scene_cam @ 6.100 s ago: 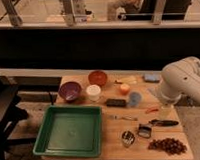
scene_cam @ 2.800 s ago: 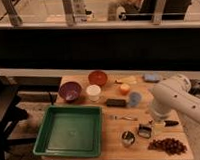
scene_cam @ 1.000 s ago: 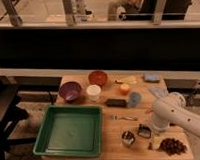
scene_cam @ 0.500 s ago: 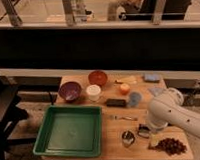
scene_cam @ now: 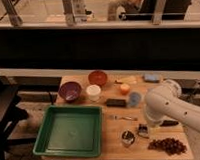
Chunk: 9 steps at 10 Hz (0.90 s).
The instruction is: Place banana in metal cup
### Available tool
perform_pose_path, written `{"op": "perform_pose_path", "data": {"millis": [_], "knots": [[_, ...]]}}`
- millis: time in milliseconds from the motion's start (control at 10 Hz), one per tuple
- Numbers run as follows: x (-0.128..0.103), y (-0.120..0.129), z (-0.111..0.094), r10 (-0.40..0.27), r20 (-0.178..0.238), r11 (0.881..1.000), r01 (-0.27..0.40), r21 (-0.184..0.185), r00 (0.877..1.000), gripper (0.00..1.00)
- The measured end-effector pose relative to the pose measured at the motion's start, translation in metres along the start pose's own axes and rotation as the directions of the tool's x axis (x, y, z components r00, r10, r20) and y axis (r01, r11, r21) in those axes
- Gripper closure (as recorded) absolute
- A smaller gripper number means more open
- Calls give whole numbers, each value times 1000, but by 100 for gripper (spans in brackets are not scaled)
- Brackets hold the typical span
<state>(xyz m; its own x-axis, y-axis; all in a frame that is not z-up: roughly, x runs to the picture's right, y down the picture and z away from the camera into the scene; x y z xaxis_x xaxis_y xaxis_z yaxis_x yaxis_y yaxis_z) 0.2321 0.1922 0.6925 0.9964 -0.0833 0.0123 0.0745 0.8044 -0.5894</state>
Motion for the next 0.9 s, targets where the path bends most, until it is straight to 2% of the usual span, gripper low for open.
{"op": "perform_pose_path", "data": {"millis": [400, 500, 700, 900], "knots": [[-10, -33, -18, -39, 8, 999, 38, 24, 999, 20], [-11, -49, -21, -46, 26, 999, 45, 28, 999, 20], [-1, -73, -22, -38, 49, 999, 36, 32, 998, 20], [5, -107, -19, -35, 68, 999, 33, 35, 997, 20]]}}
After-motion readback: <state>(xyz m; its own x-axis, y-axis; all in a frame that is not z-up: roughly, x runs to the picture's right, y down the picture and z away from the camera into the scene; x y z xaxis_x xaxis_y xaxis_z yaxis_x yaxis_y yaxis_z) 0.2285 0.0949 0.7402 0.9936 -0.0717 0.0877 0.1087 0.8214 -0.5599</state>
